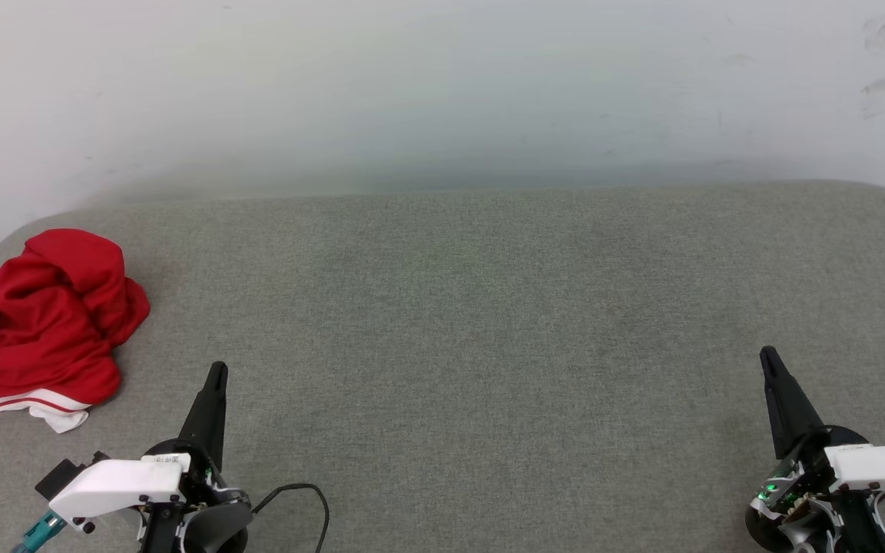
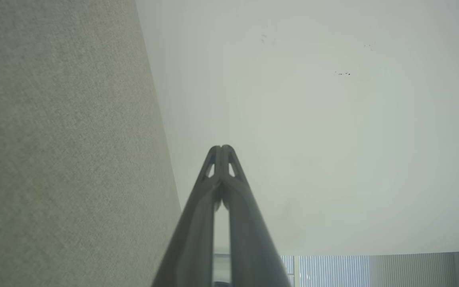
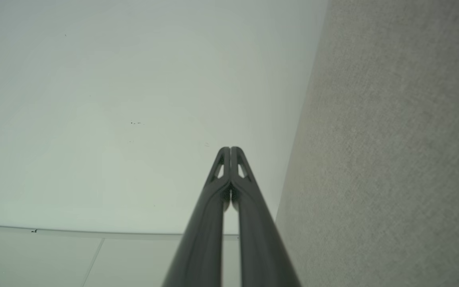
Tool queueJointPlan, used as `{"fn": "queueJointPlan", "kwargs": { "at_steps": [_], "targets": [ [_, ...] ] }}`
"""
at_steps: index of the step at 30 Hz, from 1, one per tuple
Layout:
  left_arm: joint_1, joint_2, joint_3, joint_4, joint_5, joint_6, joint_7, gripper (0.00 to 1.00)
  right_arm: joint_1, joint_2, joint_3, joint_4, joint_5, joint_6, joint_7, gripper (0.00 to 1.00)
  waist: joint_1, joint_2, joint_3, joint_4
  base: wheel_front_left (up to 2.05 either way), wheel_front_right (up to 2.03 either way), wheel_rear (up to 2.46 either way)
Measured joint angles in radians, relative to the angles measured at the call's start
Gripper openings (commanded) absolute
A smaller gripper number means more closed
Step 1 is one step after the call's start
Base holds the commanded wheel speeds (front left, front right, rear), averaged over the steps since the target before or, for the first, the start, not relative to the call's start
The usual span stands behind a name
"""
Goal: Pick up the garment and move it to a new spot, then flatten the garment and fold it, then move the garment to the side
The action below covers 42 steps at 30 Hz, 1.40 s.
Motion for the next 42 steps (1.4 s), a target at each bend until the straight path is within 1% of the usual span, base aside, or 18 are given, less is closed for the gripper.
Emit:
{"fn": "queueJointPlan", "kwargs": {
  "at_steps": [39,40,42],
  "targets": [
    [0.003,-0.001,-0.002,0.008,0.0,0.0,0.0,0.0,0.005,0.0,0.0,0.007,0.0,0.0,0.0,0.0,0.0,0.0,0.0,0.0,0.0,0.0,0.0],
    [0.011,-0.002,-0.002,0.016,0.0,0.0,0.0,1.0,0.012,0.0,0.001,0.015,0.0,0.0,0.0,1.0,0.0002,0.0,0.0,0.0,0.0,0.0,0.0],
    [0.029,-0.003,-0.005,0.033,0.0,0.001,-0.002,1.0,0.032,0.001,0.002,0.032,0.0,0.0,-0.001,1.0,0.0004,0.0,0.0,0.0,0.0,0.0,0.0]
  ]
}}
